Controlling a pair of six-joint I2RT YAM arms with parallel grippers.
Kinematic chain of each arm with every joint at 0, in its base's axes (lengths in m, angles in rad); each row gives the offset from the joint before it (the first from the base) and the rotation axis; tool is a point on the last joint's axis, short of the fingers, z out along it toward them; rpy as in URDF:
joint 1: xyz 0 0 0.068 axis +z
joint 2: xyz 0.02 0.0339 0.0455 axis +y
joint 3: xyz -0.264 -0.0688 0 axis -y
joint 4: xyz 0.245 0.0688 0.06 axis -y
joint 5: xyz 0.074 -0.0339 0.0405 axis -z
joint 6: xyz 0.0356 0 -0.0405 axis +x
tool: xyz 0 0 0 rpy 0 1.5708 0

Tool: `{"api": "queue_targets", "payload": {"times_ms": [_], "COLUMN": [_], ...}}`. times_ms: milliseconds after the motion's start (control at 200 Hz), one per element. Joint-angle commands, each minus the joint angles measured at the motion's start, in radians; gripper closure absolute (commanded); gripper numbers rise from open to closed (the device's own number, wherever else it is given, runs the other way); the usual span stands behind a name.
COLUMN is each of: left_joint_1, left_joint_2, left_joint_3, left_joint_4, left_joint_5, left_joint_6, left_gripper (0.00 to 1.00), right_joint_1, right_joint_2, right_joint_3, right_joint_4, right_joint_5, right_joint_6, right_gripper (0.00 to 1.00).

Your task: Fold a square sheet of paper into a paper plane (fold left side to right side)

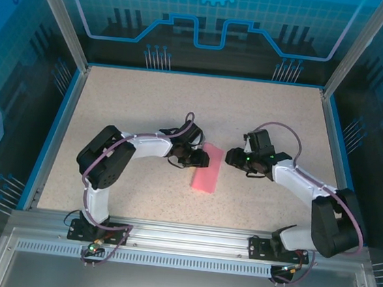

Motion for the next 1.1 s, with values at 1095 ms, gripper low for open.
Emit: {"api": "queue_targets", "payload": {"times_ms": [1095], "left_joint_1": [-0.038], "left_joint_2": [0.106], "left_joint_3": [0.029], "left_joint_4": [-0.089], "left_joint_5": [-0.083], "left_joint_6": [-0.097], "left_gripper": [0.54], "right_joint_1": [-0.052], "right_joint_2": [-0.052], "right_joint_3": [-0.036], "right_joint_4": [-0.058], "right_joint_5": [0.035], "right_joint_6": [-0.022], "right_gripper": [0.52]}}
